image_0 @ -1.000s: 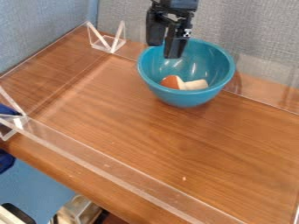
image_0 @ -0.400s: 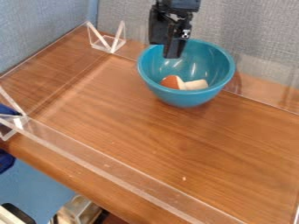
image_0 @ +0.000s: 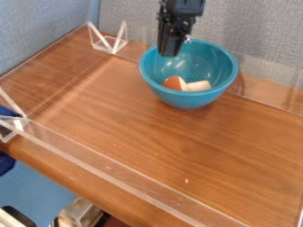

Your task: Put the mushroom in the blue bowl

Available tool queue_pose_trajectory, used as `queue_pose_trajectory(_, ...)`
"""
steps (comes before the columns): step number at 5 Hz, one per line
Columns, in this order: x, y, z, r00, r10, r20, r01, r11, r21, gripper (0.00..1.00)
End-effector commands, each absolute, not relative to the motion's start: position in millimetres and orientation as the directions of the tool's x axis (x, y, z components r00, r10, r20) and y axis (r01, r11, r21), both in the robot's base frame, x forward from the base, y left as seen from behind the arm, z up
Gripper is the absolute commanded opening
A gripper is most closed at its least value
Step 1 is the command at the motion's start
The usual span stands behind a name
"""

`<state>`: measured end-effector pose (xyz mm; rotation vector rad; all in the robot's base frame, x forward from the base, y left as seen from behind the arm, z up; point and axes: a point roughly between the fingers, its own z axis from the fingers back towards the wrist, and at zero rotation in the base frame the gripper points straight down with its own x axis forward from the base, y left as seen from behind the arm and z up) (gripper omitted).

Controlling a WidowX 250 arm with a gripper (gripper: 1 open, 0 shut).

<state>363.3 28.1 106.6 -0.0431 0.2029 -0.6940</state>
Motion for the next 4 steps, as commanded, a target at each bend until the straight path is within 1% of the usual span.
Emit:
queue_pose_trajectory(1, 369.0, 25.6, 111.9, 0.749, -0.648, -0.139, 0.644, 0.761, -0.077, 0.00)
queue_pose_trajectory(2, 371.5, 25.8, 100.4, 0.744, -0.653, -0.144, 0.648, 0.757, -0.087, 0.00)
queue_pose_trajectory(3, 371.7, 25.8, 95.4, 0.741, -0.655, -0.146, 0.649, 0.755, -0.094, 1.00)
queue_pose_trajectory(4, 370.9, 25.8, 93.6, 0.742, -0.655, -0.147, 0.647, 0.756, -0.100, 1.00)
